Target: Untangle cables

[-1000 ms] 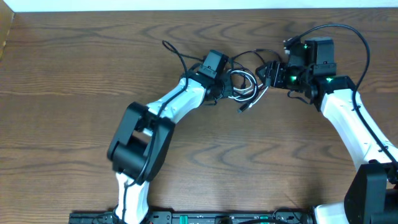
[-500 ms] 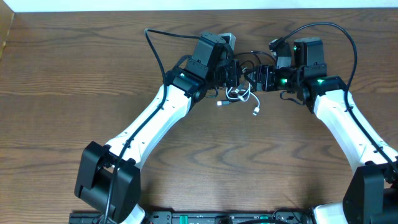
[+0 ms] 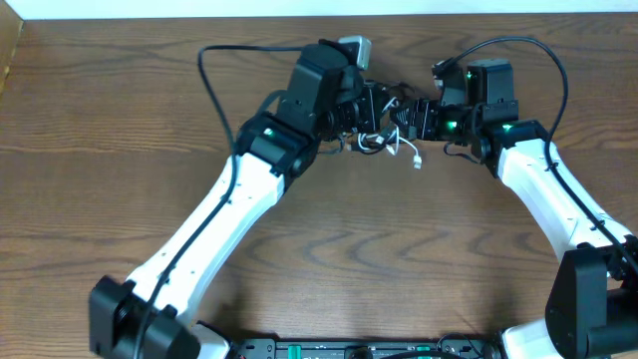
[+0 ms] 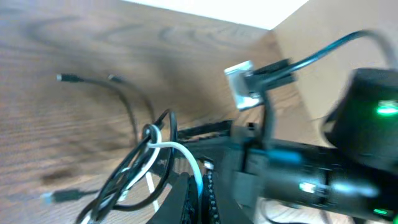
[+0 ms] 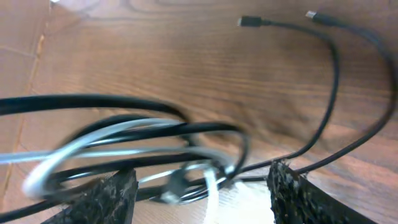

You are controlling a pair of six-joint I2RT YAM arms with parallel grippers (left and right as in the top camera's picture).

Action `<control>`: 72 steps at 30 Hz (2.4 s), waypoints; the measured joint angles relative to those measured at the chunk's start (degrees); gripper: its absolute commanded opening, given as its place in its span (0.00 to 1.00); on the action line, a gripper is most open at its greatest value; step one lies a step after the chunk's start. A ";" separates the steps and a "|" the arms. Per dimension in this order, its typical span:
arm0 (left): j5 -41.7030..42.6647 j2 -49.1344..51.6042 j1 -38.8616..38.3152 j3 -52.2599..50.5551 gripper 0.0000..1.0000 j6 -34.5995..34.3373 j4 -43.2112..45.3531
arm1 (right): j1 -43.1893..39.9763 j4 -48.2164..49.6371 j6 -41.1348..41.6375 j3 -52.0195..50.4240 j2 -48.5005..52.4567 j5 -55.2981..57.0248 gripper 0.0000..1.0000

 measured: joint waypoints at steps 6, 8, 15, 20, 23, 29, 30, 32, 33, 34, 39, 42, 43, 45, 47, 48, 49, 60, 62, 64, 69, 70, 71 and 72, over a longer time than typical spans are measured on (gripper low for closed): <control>-0.04 -1.77 0.00 0.00 0.08 -1.33 0.26 | 0.00 4.98 3.15 0.00 0.02 -4.66 0.54; -0.07 -1.73 0.17 0.00 0.08 -1.77 0.13 | 0.00 5.18 4.31 0.00 0.02 -6.49 0.54; -0.50 -1.73 1.49 0.00 0.07 -3.04 0.04 | -0.68 5.31 6.45 0.00 0.02 -12.50 0.57; -0.52 -1.73 1.68 0.00 0.08 -3.91 -0.20 | -2.43 5.92 7.69 0.00 0.02 -16.57 0.60; -0.50 -1.73 1.68 0.00 0.07 -4.57 -0.26 | -2.91 6.97 8.41 0.00 0.02 -18.71 0.61; -0.52 -1.73 1.68 0.00 0.07 -6.21 -0.31 | -2.91 8.07 9.40 0.00 0.02 -21.42 0.63; -0.50 -1.73 1.68 0.00 0.07 -6.56 -0.31 | -2.91 8.09 9.60 0.00 0.02 -21.64 0.63; -0.50 -1.73 1.68 0.00 0.07 -6.93 -0.33 | -2.84 8.20 9.79 0.00 0.02 -21.79 0.64; -0.50 -1.73 1.68 0.00 0.07 -7.08 -0.33 | -2.80 8.22 9.86 0.00 0.02 -21.77 0.65; -0.50 -1.73 1.68 0.00 0.08 -7.30 -0.33 | -2.69 8.22 10.10 0.00 0.02 -21.53 0.66; -0.50 -1.73 1.60 0.00 0.07 -8.94 -0.28 | -0.50 8.26 11.98 0.00 0.02 -17.14 0.69; -0.50 -1.73 1.20 0.00 0.08 -9.62 -0.26 | 1.79 8.22 13.53 0.00 0.02 -13.11 0.69; -0.50 -1.73 1.01 0.00 0.08 -9.75 -0.26 | 2.49 8.20 13.77 0.00 0.02 -11.82 0.68; -0.50 -1.73 0.59 0.00 0.07 -9.92 -0.17 | 3.89 7.80 14.43 0.00 0.02 -8.85 0.66; -0.50 -1.73 0.31 0.00 0.08 -10.05 -0.07 | 5.14 6.14 15.19 0.02 0.02 -5.07 0.63; -0.50 -1.73 0.26 0.00 0.07 -10.10 0.20 | 5.66 4.50 15.78 0.02 0.02 -2.62 0.63; -0.50 -1.73 0.22 0.00 0.07 -10.32 0.57 | 5.97 3.30 16.26 0.02 0.02 -0.81 0.62; -0.48 -4.02 3.13 -0.07 0.07 -11.34 3.23 | 3.91 -1.88 17.77 0.09 7.74 10.69 0.56; -0.48 -5.66 4.87 -0.07 0.08 -11.34 3.06 | 3.26 -1.88 17.75 0.09 9.66 10.88 0.56; -0.46 -7.37 6.51 -0.07 0.07 -11.37 2.75 | 2.67 -1.75 17.55 0.11 11.04 10.34 0.56; -0.35 -11.80 10.86 -0.33 0.07 -11.34 2.95 | 0.85 -2.58 16.94 0.50 12.46 9.99 0.56; -0.48 -13.14 12.11 -0.33 0.07 -11.37 2.91 | 0.09 -2.95 16.65 0.50 12.92 10.14 0.56; -0.50 -14.47 13.31 -0.33 0.07 -11.34 2.86 | -0.55 -3.19 16.33 0.50 13.29 10.21 0.56; -0.52 -16.15 14.75 -0.33 0.07 -11.32 2.89 | -1.18 -3.39 15.96 0.50 13.55 10.29 0.56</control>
